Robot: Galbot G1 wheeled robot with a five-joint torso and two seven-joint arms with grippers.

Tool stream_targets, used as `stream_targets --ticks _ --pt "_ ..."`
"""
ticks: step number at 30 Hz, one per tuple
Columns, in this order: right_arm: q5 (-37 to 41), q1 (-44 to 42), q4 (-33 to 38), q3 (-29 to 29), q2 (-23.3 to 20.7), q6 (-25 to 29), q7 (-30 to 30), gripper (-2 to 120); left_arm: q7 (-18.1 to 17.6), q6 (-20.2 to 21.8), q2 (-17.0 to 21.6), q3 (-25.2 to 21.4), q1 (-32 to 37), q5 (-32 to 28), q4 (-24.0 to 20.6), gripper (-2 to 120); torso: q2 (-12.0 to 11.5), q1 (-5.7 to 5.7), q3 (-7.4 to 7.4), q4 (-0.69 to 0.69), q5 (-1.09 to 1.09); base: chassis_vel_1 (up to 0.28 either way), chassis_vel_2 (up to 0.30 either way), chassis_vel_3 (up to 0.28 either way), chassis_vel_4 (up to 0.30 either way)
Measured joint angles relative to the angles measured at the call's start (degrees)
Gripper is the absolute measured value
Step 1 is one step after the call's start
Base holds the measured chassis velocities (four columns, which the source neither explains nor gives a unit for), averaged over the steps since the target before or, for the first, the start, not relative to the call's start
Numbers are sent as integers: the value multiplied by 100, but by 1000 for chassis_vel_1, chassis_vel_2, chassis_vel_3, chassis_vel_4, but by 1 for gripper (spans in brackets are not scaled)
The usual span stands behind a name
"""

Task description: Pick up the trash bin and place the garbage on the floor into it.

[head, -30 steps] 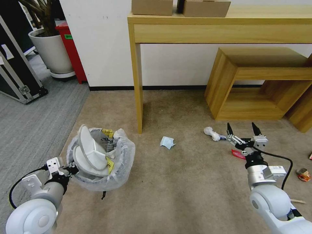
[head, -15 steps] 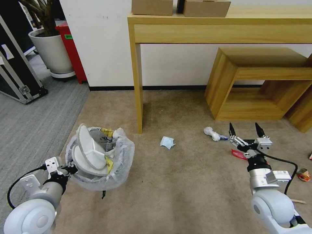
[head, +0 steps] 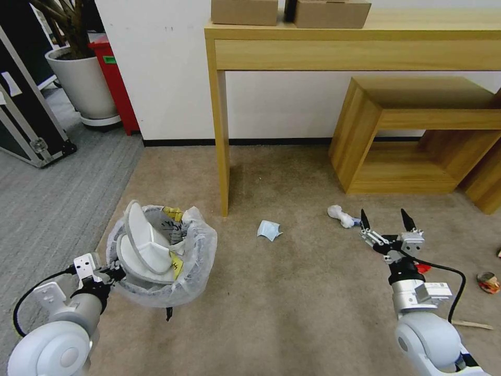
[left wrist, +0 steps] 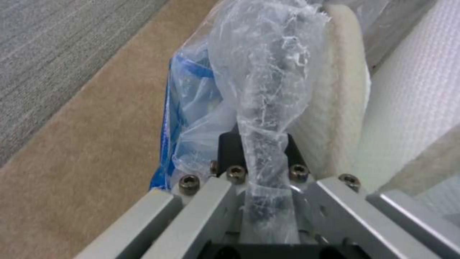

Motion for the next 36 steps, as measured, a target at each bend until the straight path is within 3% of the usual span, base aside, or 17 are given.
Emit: stream_targets --ticks 17,36 --pt "-30 111 -67 -70 -21 -68 22 100 -8 16 32 39 -7 -22 4 0 0 0 0 0 0 -81 66 70 -72" --pt "-18 225 -300 -147 -58 27 -52 100 87 99 130 380 324 -4 -53 0 0 0 0 0 0 -76 79 86 -82"
